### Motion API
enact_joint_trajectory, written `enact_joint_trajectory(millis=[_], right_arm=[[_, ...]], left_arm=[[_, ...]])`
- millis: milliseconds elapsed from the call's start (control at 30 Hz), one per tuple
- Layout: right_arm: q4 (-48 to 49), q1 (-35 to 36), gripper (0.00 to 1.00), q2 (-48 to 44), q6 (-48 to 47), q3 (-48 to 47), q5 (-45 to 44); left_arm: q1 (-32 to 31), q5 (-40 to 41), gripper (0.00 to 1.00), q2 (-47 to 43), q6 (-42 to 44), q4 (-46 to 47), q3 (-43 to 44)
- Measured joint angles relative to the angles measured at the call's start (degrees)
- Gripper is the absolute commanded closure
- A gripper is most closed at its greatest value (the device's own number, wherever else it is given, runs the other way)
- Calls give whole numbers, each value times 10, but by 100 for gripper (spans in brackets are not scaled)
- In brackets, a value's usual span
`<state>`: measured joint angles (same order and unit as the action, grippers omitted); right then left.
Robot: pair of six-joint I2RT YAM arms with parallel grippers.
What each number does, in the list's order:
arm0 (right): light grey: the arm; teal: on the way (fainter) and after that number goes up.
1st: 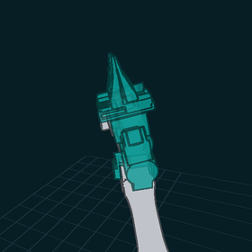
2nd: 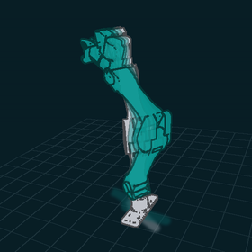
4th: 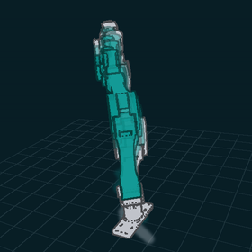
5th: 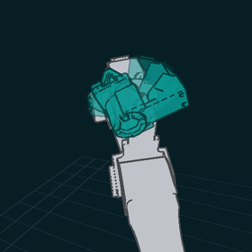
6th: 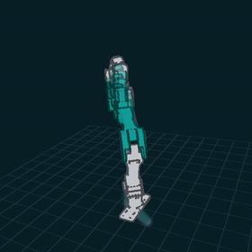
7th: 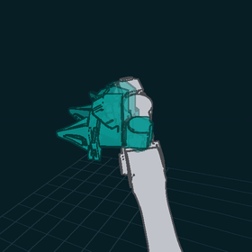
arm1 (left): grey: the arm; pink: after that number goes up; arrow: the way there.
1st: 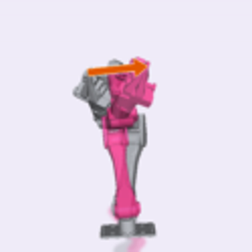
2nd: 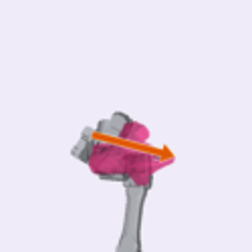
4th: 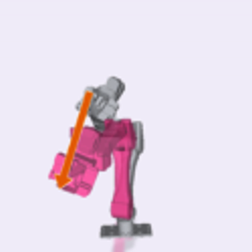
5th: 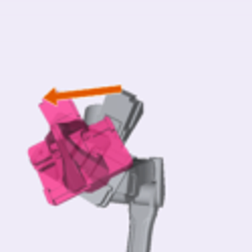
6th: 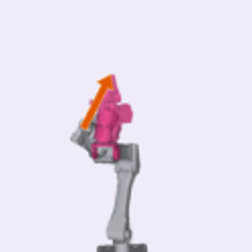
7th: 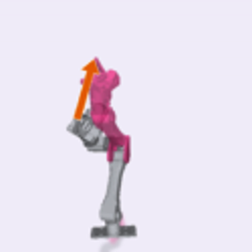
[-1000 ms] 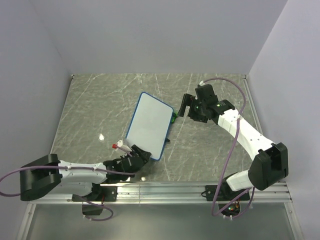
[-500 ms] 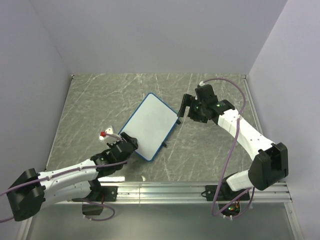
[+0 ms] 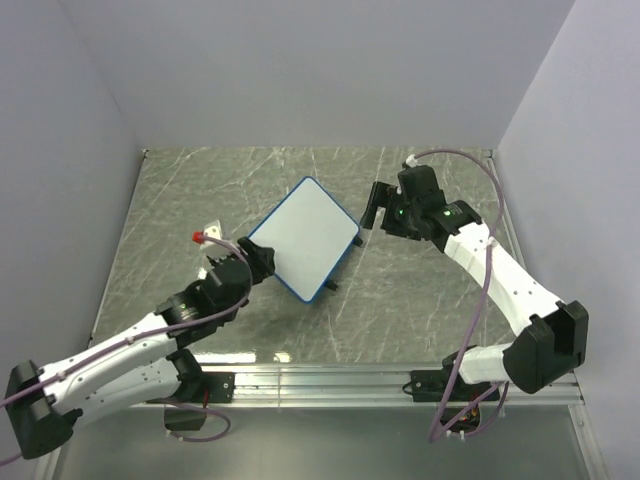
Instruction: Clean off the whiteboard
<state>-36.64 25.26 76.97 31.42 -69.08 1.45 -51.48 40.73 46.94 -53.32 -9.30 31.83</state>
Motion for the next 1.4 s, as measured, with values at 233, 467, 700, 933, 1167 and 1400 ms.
enact_joint_trajectory(millis=[233, 467, 700, 933, 1167, 1400], right_arm=[[18, 0, 0, -21, 1, -13, -11], [24, 0, 0, -21, 4, -12, -12], [24, 0, 0, -24, 2, -12, -15], [30, 0, 0, -44, 3, -12, -14], [19, 0, 0, -36, 4, -20, -14], [-8, 0, 0, -36, -9, -31, -17]], left_arm=[[2, -19, 45, -71, 35, -46, 46], [2, -29, 46, -113, 27, -94, -11], [2, -29, 39, -140, 42, -135, -5], [2, -23, 19, -153, 43, -149, 28], [14, -114, 19, -176, -4, 6, -126], [72, -217, 20, -41, -10, 161, -185]])
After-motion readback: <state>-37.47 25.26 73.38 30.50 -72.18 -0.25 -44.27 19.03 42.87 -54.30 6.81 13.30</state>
